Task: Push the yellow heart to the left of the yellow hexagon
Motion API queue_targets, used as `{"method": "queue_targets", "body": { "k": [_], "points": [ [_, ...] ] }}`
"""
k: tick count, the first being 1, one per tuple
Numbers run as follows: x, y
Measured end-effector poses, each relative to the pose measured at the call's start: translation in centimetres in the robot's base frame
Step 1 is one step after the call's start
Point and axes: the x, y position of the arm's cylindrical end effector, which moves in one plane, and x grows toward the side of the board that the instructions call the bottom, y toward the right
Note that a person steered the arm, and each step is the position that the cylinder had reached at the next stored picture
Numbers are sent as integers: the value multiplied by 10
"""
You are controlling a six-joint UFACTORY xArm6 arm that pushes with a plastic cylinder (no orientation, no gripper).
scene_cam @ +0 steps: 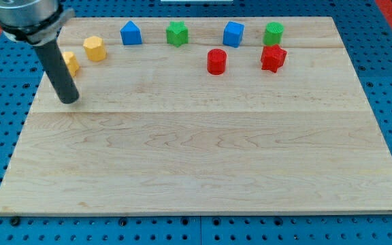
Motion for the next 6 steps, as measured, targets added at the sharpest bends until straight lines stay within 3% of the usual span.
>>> {"method": "queue_targets", "body": {
  "k": [2,6],
  "points": [
    [-64,-4],
    [-75,20]
  ]
}}
